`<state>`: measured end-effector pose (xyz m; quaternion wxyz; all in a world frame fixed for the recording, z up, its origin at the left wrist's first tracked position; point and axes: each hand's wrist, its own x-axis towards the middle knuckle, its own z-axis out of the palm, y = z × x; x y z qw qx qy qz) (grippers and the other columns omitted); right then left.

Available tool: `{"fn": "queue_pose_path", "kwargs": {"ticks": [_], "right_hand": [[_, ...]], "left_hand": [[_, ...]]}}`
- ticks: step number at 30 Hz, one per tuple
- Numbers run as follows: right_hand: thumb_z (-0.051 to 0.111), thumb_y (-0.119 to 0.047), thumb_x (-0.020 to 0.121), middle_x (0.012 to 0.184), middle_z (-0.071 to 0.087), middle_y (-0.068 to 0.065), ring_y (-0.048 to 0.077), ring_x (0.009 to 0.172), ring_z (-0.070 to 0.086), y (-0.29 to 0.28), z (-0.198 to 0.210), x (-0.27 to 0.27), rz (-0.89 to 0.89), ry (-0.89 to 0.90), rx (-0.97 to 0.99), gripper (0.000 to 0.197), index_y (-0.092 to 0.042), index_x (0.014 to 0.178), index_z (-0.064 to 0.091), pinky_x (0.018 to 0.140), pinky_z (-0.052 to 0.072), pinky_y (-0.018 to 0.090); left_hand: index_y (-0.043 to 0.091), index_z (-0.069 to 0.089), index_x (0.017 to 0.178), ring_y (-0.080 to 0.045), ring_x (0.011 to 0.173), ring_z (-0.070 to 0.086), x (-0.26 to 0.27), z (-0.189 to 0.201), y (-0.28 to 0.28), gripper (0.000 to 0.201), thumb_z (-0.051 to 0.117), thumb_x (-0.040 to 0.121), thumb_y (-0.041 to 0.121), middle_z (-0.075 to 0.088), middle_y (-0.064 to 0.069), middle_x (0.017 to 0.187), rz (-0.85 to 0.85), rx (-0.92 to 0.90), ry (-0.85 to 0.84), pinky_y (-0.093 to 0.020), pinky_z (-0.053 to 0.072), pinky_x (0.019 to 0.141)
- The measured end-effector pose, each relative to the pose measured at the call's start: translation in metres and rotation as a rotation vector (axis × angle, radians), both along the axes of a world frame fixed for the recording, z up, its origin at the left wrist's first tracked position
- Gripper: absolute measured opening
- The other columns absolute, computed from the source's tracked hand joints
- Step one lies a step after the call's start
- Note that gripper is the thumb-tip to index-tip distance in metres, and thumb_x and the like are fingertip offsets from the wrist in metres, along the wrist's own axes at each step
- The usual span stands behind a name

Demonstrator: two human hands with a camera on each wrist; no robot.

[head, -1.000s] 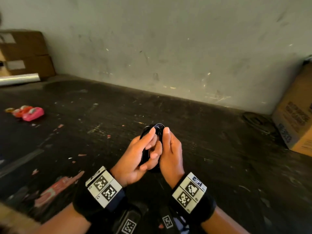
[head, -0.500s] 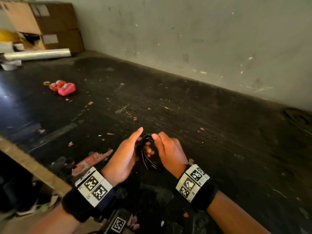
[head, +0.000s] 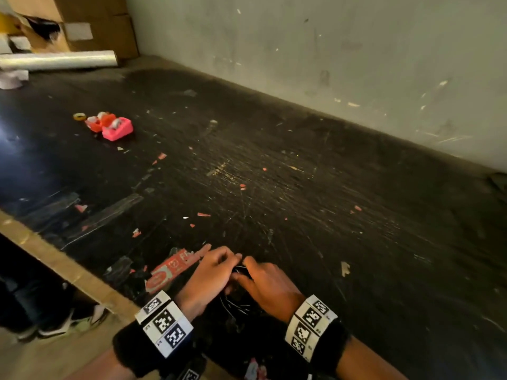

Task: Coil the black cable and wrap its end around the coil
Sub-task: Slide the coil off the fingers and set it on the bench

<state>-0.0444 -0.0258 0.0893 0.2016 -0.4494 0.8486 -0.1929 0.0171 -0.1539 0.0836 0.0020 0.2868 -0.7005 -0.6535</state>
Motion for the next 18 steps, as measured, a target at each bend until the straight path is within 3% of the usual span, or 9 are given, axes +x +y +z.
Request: {"fn": "queue_pose_path", "kwargs": {"ticks": [3, 5, 6, 7, 10, 11, 13, 15, 18], "right_hand": [[0.038, -0.036, 0.099, 0.112, 0.064, 0.019, 0.034, 0.098, 0.063, -0.01, -0.008, 0.001, 0.021, 0.023, 0.054, 0.039, -0.007, 0.125, 0.042, 0.077, 0.048, 0.042], [0.038, -0.035, 0.098, 0.113, 0.064, 0.02, 0.036, 0.1, 0.062, -0.015, -0.012, 0.003, -0.03, 0.018, 0.048, 0.04, -0.006, 0.127, 0.042, 0.079, 0.049, 0.044], [0.039, -0.034, 0.098, 0.113, 0.064, 0.019, 0.037, 0.099, 0.063, -0.016, -0.014, 0.004, -0.066, 0.017, 0.032, 0.04, -0.006, 0.126, 0.043, 0.079, 0.049, 0.044], [0.039, -0.033, 0.098, 0.112, 0.065, 0.019, 0.036, 0.098, 0.063, -0.017, -0.018, 0.005, -0.097, 0.006, 0.014, 0.038, -0.006, 0.125, 0.045, 0.078, 0.05, 0.044], [0.041, -0.04, 0.096, 0.105, 0.067, 0.012, 0.028, 0.092, 0.065, -0.015, -0.027, 0.008, -0.111, -0.087, -0.02, 0.038, -0.011, 0.117, 0.052, 0.078, 0.053, 0.042], [0.041, -0.046, 0.094, 0.099, 0.067, 0.009, 0.024, 0.089, 0.066, -0.012, -0.03, 0.006, -0.136, -0.163, -0.034, 0.04, -0.013, 0.111, 0.056, 0.078, 0.053, 0.041], [0.041, -0.052, 0.092, 0.083, 0.066, 0.006, 0.019, 0.077, 0.065, -0.002, -0.038, -0.002, -0.3, -0.338, -0.111, 0.043, -0.014, 0.093, 0.062, 0.078, 0.053, 0.041], [0.044, -0.043, 0.095, 0.071, 0.064, 0.005, 0.018, 0.065, 0.063, 0.014, -0.048, -0.015, -0.478, -0.345, -0.161, 0.039, -0.013, 0.077, 0.061, 0.075, 0.055, 0.043], [0.05, -0.036, 0.094, 0.069, 0.066, 0.005, 0.02, 0.066, 0.066, 0.028, -0.061, -0.031, -0.528, -0.232, -0.102, 0.031, -0.016, 0.075, 0.062, 0.073, 0.056, 0.042]], "left_hand": [[0.009, 0.06, 0.073, -0.018, 0.065, 0.062, -0.004, -0.002, -0.014, 0.025, 0.051, 0.094, 0.02, 0.053, -0.002, 0.072, -0.16, -0.164, -0.045, -0.033, 0.054, 0.061], [0.013, 0.057, 0.074, -0.011, 0.076, 0.059, -0.009, -0.003, -0.017, 0.029, 0.046, 0.096, 0.028, 0.049, 0.004, 0.074, -0.213, -0.273, -0.066, -0.024, 0.05, 0.073], [0.017, 0.054, 0.073, -0.003, 0.075, 0.051, -0.011, -0.003, -0.015, 0.03, 0.044, 0.097, 0.031, 0.045, 0.009, 0.074, -0.225, -0.314, -0.081, -0.013, 0.04, 0.065], [0.02, 0.052, 0.073, -0.002, 0.074, 0.045, -0.012, -0.003, -0.014, 0.029, 0.043, 0.098, 0.032, 0.042, 0.012, 0.073, -0.223, -0.33, -0.091, -0.015, 0.03, 0.063], [0.016, 0.057, 0.066, -0.006, 0.091, 0.047, -0.011, -0.016, -0.019, 0.029, 0.057, 0.091, 0.03, 0.058, 0.003, 0.072, -0.209, -0.296, -0.087, -0.008, 0.029, 0.063], [0.016, 0.059, 0.061, -0.009, 0.104, 0.05, -0.009, -0.024, -0.026, 0.029, 0.063, 0.087, 0.029, 0.066, -0.003, 0.081, -0.189, -0.272, -0.085, -0.002, 0.028, 0.072], [0.014, 0.062, 0.054, -0.011, 0.13, 0.044, -0.008, -0.041, -0.043, 0.03, 0.072, 0.077, 0.029, 0.068, -0.013, 0.117, -0.126, -0.216, -0.084, -0.018, 0.03, 0.097], [0.014, 0.061, 0.046, -0.008, 0.129, 0.047, -0.005, -0.05, -0.061, 0.031, 0.077, 0.071, 0.025, 0.062, -0.009, 0.129, -0.059, -0.107, -0.056, -0.03, 0.031, 0.108], [0.015, 0.052, 0.041, -0.008, 0.114, 0.061, 0.006, -0.054, -0.085, 0.041, 0.072, 0.076, 0.007, 0.073, -0.005, 0.111, -0.001, 0.034, 0.023, -0.024, 0.038, 0.098]]}}
